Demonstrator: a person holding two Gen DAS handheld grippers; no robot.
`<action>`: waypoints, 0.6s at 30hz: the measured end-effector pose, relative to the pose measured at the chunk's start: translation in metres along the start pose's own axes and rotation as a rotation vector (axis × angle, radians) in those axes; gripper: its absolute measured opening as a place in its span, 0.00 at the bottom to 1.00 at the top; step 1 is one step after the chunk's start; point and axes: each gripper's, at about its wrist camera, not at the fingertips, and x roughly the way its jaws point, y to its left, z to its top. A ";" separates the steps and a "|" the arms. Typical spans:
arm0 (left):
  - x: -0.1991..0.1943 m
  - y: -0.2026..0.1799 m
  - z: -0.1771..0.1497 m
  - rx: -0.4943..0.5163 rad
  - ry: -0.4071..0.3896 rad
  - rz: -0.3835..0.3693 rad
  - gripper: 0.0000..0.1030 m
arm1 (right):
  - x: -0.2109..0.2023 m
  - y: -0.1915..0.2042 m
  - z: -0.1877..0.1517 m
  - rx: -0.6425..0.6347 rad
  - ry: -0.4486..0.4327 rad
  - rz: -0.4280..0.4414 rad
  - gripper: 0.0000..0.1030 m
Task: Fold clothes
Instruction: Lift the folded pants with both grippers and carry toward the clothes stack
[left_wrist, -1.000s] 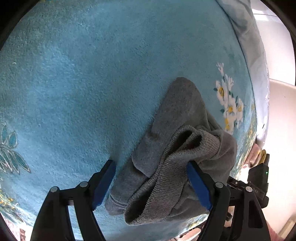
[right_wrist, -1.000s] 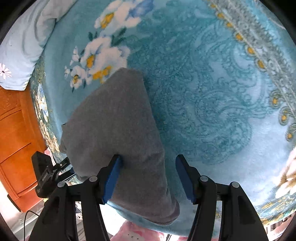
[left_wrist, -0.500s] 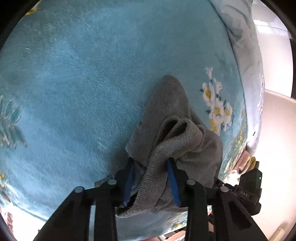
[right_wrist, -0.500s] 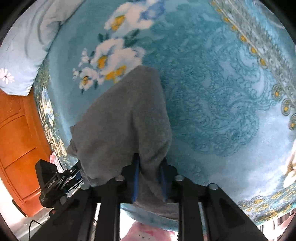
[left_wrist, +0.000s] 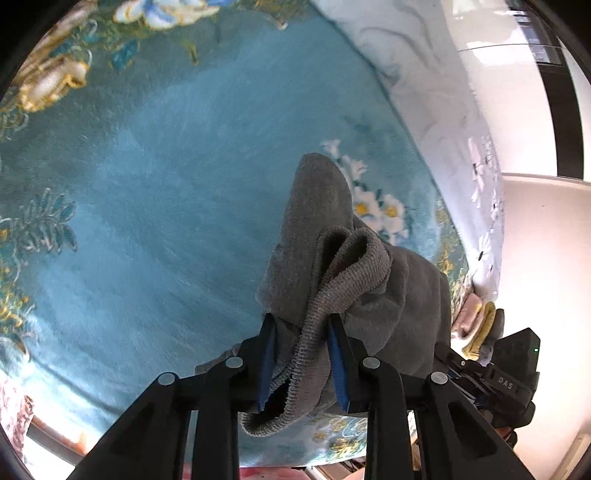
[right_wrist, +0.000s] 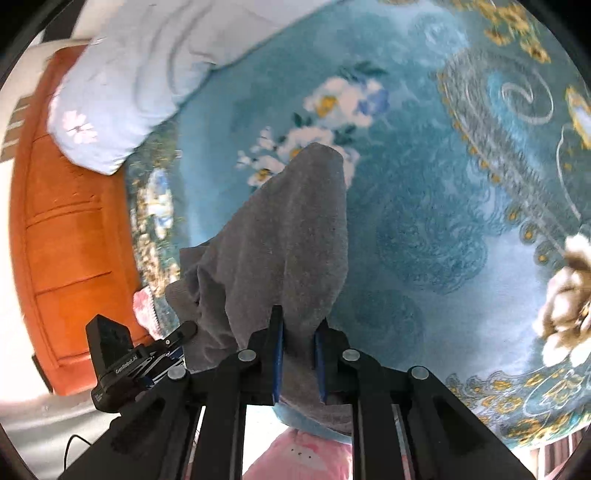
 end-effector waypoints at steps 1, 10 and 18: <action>-0.006 -0.005 -0.005 0.003 -0.014 0.001 0.27 | -0.007 0.002 -0.001 -0.022 -0.004 0.008 0.14; -0.057 -0.036 -0.053 -0.012 -0.150 -0.002 0.27 | -0.047 0.017 -0.005 -0.187 0.003 0.073 0.14; -0.074 -0.053 -0.069 0.024 -0.151 -0.018 0.27 | -0.077 0.016 -0.028 -0.215 -0.031 0.092 0.14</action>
